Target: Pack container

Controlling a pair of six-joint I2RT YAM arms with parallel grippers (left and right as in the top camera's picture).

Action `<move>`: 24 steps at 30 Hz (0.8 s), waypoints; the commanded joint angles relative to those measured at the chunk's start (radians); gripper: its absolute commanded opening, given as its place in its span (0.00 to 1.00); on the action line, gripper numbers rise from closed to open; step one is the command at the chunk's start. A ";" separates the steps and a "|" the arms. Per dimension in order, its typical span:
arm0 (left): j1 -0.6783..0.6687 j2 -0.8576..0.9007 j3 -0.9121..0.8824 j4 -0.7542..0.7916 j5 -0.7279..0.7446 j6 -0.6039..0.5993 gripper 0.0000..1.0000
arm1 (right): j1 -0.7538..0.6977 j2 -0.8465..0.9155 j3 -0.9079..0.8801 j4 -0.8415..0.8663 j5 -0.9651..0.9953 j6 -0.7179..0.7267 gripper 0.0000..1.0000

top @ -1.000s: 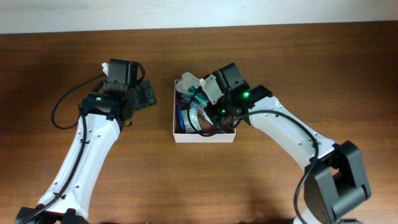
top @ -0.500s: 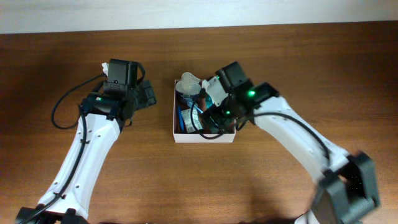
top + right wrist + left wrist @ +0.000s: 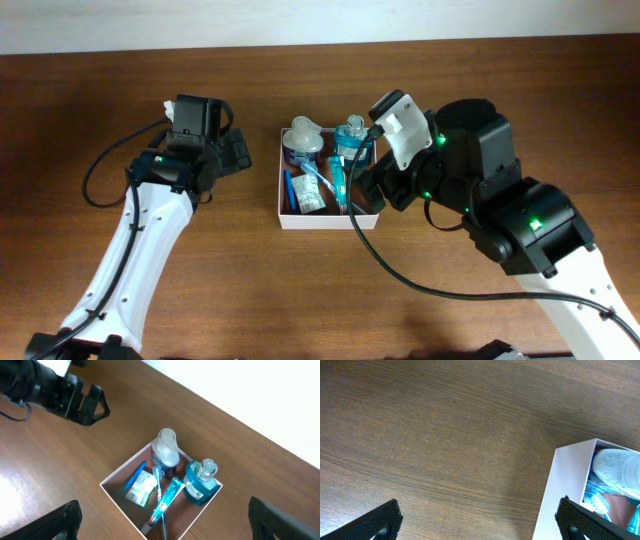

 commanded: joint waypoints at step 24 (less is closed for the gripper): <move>0.006 0.005 0.001 0.000 -0.011 -0.001 1.00 | -0.101 -0.452 -0.230 0.402 -0.027 -0.134 0.99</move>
